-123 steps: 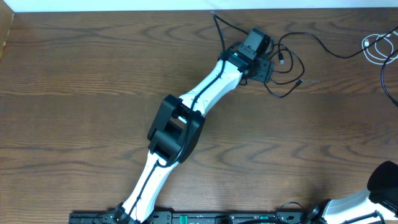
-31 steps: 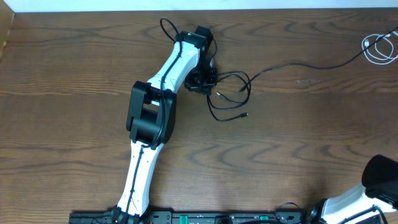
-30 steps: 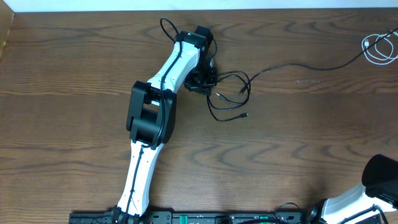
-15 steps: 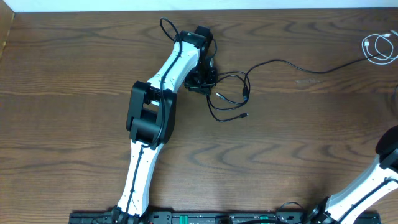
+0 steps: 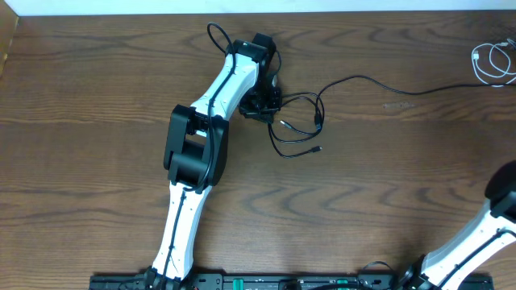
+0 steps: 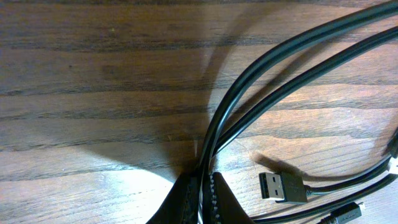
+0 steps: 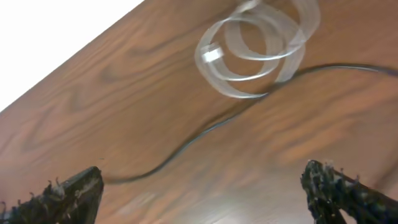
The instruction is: Untangle cables
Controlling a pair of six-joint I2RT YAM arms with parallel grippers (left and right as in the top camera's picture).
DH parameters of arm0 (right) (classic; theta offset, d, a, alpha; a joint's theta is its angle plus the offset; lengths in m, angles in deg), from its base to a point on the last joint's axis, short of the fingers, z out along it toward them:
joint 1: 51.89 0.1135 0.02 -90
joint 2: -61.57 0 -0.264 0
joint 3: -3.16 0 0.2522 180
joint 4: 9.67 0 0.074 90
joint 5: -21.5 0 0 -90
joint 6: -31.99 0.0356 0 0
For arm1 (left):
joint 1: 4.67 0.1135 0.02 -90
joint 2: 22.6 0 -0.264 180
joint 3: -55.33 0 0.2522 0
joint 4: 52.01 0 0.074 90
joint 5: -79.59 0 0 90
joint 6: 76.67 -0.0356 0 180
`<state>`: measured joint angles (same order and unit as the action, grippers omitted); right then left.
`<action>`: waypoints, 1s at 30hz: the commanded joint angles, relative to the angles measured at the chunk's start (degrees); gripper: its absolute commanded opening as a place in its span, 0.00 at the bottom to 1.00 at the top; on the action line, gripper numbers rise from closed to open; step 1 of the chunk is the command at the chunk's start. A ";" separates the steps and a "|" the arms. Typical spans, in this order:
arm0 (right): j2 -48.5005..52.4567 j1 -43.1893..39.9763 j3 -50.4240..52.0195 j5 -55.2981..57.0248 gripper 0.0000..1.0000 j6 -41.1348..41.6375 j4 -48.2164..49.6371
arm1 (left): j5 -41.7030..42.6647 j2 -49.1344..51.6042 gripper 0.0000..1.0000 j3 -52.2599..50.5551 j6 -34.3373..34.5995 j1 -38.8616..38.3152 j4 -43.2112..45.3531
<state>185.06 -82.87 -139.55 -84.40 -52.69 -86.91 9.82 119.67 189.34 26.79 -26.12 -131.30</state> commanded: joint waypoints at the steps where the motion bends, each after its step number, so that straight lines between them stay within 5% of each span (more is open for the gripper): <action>1: -1.29 6.80 0.22 -7.63 0.95 -5.55 -1.18 | -1.81 3.45 0.08 -2.93 -0.76 -0.48 0.04; 8: 0.55 21.22 4.90 -5.03 0.95 -16.13 4.17 | -1.75 3.45 0.08 -2.93 -1.25 -0.48 0.04; 13: 5.68 26.67 5.18 -5.01 0.95 -22.62 4.79 | 3.23 3.45 0.08 -2.93 -11.23 -0.48 0.70; 16: 9.20 28.04 5.18 -5.03 0.94 -23.91 4.85 | 8.15 3.45 0.08 -2.93 -18.25 -0.46 0.66; 30: 17.33 28.83 5.18 -3.69 0.88 -33.29 9.18 | 12.59 3.45 0.07 -2.93 -24.63 -0.48 0.00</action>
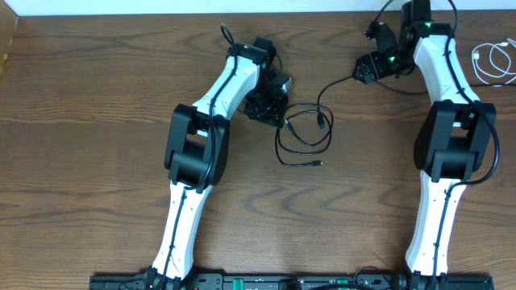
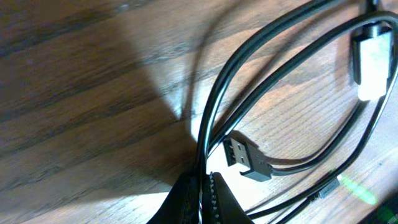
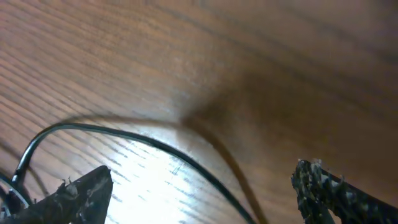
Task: Untangle cables
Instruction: 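Bring the right gripper to the black cables near the left gripper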
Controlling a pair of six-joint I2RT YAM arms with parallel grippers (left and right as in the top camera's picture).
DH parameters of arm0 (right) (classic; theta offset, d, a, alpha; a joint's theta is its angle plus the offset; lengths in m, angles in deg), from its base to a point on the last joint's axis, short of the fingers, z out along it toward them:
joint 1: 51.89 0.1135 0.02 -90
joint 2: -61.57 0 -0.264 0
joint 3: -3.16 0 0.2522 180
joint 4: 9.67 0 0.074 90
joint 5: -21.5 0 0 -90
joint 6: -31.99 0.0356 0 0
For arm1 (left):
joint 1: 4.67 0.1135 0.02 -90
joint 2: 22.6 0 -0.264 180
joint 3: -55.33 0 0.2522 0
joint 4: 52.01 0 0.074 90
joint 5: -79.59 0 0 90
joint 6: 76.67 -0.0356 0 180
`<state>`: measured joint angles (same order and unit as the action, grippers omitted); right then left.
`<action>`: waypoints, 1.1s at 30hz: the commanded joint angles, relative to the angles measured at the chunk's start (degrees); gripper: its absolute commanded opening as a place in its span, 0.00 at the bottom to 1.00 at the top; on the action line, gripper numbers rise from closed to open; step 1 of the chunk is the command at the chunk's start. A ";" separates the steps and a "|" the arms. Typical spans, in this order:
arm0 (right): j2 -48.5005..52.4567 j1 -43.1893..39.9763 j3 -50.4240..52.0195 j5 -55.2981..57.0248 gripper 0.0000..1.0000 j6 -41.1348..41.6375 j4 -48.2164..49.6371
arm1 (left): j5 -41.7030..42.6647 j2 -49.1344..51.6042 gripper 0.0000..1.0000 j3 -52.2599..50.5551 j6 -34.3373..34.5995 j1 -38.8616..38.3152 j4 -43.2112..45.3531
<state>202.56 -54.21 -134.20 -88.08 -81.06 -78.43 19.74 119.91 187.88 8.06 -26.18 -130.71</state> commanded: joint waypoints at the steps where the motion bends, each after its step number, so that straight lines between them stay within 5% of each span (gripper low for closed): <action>1: -0.17 0.17 -0.17 -0.02 0.88 -5.86 0.92 | 3.80 3.21 0.07 -1.46 -7.34 -0.42 -0.79; 22: 4.44 0.52 0.02 -0.35 0.68 -11.89 0.26 | 19.15 3.19 0.07 -1.46 -15.06 3.76 -3.21; 33: 4.44 1.07 0.39 -2.16 0.64 -14.80 -2.32 | 19.82 3.19 0.08 -1.46 -15.28 4.20 -3.58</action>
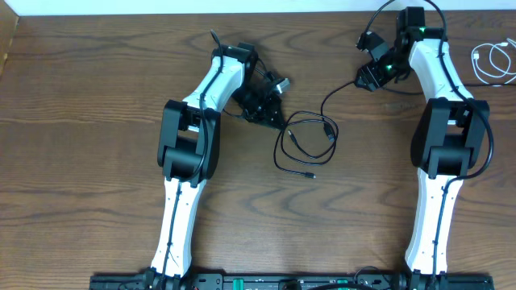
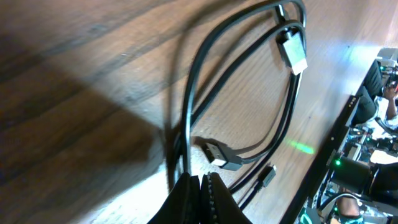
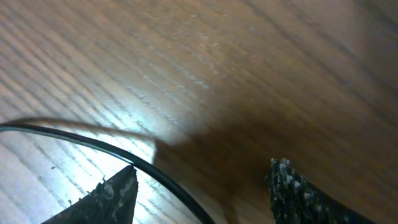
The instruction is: Untangle cables
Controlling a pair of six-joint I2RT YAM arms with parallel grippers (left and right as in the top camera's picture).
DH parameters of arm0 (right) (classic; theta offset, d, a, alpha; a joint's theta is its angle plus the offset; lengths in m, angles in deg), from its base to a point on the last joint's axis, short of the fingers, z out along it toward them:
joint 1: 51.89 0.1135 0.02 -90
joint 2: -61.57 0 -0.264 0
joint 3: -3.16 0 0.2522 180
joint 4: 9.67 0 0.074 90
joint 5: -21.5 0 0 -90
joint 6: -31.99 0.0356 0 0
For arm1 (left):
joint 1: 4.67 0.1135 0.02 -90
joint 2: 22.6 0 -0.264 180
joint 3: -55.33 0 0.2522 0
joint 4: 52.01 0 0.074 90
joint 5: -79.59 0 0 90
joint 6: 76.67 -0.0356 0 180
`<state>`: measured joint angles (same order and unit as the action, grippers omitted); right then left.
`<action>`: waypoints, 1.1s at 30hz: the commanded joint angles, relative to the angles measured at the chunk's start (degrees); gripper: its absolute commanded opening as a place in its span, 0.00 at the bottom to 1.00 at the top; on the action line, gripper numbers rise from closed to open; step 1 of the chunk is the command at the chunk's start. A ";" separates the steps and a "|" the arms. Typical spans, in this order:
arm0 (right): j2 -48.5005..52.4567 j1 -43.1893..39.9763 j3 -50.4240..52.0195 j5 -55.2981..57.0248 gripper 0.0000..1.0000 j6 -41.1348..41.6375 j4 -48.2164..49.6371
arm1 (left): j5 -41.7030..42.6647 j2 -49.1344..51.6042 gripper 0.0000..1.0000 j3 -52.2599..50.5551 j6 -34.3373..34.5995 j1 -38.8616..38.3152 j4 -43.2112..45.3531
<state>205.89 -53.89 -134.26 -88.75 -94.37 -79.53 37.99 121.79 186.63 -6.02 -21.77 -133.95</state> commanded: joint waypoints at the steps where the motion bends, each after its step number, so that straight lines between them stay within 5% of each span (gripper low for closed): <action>1: 1.11 0.83 0.46 -2.45 0.64 -2.84 -2.25 | 1.57 1.31 0.07 -0.22 -1.20 -0.22 -0.35; 8: 1.11 1.86 0.48 -1.81 0.58 -5.77 -7.63 | 1.75 1.31 0.08 -0.22 -1.20 -0.22 -0.37; 16: 1.11 2.10 0.48 -0.24 0.01 7.69 -4.72 | 1.53 1.33 0.07 -0.22 -1.62 -0.22 -0.33; 25: -1.36 3.58 -2.21 -1.40 0.01 23.08 -3.87 | 1.09 1.33 0.08 -1.57 -1.60 -0.33 1.62; 33: -12.22 8.57 -2.40 16.70 0.01 35.74 -0.87 | 0.81 1.33 0.07 -1.81 -1.60 -0.33 2.03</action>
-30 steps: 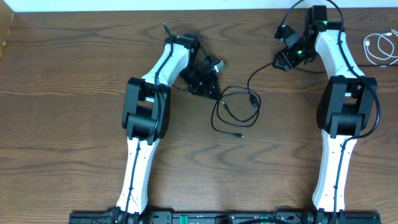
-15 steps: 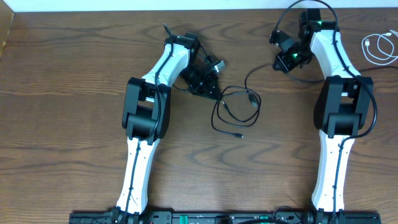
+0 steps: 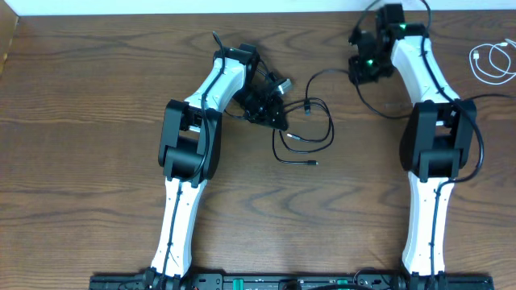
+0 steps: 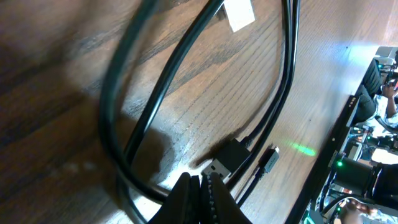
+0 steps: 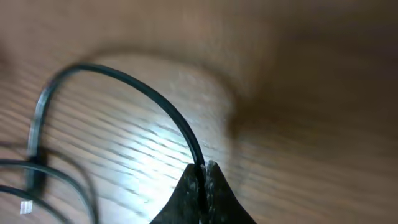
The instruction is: Untangle cables
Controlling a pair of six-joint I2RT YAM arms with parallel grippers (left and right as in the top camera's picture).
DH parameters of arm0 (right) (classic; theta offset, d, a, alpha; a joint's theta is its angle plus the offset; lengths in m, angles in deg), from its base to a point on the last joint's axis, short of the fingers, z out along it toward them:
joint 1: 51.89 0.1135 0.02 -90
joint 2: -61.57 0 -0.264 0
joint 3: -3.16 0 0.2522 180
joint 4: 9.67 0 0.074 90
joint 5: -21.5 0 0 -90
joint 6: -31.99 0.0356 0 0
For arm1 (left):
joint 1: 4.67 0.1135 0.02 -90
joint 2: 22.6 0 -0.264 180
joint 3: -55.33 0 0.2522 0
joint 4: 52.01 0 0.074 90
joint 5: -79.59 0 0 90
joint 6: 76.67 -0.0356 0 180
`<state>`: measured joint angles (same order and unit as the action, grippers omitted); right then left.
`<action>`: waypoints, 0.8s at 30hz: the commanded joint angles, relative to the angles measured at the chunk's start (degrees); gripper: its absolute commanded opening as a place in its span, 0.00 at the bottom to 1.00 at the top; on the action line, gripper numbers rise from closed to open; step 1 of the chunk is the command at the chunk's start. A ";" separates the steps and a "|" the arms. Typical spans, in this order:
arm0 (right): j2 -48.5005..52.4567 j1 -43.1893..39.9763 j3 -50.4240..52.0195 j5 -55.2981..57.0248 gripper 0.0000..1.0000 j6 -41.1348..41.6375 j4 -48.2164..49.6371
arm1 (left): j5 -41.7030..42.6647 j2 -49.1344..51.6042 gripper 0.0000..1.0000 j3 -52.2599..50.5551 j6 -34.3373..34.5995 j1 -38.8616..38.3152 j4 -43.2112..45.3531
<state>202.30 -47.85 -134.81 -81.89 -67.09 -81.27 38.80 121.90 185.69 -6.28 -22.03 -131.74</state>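
Note:
Black cables lie in tangled loops (image 3: 310, 122) at the table's middle back. My left gripper (image 3: 270, 109) sits at the loops' left edge and is shut (image 4: 200, 182) on a black cable. Beside it in the left wrist view lie a USB plug (image 4: 227, 158) and a smaller plug (image 3: 313, 163). One black strand (image 3: 326, 74) runs up and right from the tangle to my right gripper (image 3: 360, 68). That gripper is shut (image 5: 202, 168) on the strand, which arches away from the fingertips (image 5: 213, 171) over the wood.
A coiled white cable (image 3: 493, 63) lies at the far right edge. The black strand trails on past the right arm (image 3: 427, 72) toward the right side. The dark wooden table (image 3: 97, 161) ends at a white wall along the back.
My right gripper was open astride the black strand and is now shut on it, a little further left. The loops have bunched closer to my left gripper, which stays shut.
At first my left gripper was shut on a cable in the tangle and my right gripper was open near the white coil. Then the right gripper stood open at the long black strand, then astride it. Now it grips the strand, and the loops have shifted.

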 commanded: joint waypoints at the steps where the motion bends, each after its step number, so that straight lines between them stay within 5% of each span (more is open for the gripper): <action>1: -10.10 3.30 -1.86 12.66 0.01 10.21 1.01 | -0.22 1.22 0.08 -0.87 -1.33 -0.07 -0.20; 17: -23.50 10.56 -1.86 52.94 0.01 30.62 -3.52 | -1.49 1.22 0.08 -0.90 -1.33 -0.07 -0.37; 24: -23.39 10.54 0.57 42.71 0.01 21.81 -0.37 | -1.44 1.22 0.08 -0.90 -1.31 -0.07 -0.17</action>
<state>179.88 -37.41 -135.81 -35.10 -40.58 -83.26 37.49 121.92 185.69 -6.44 -22.05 -131.76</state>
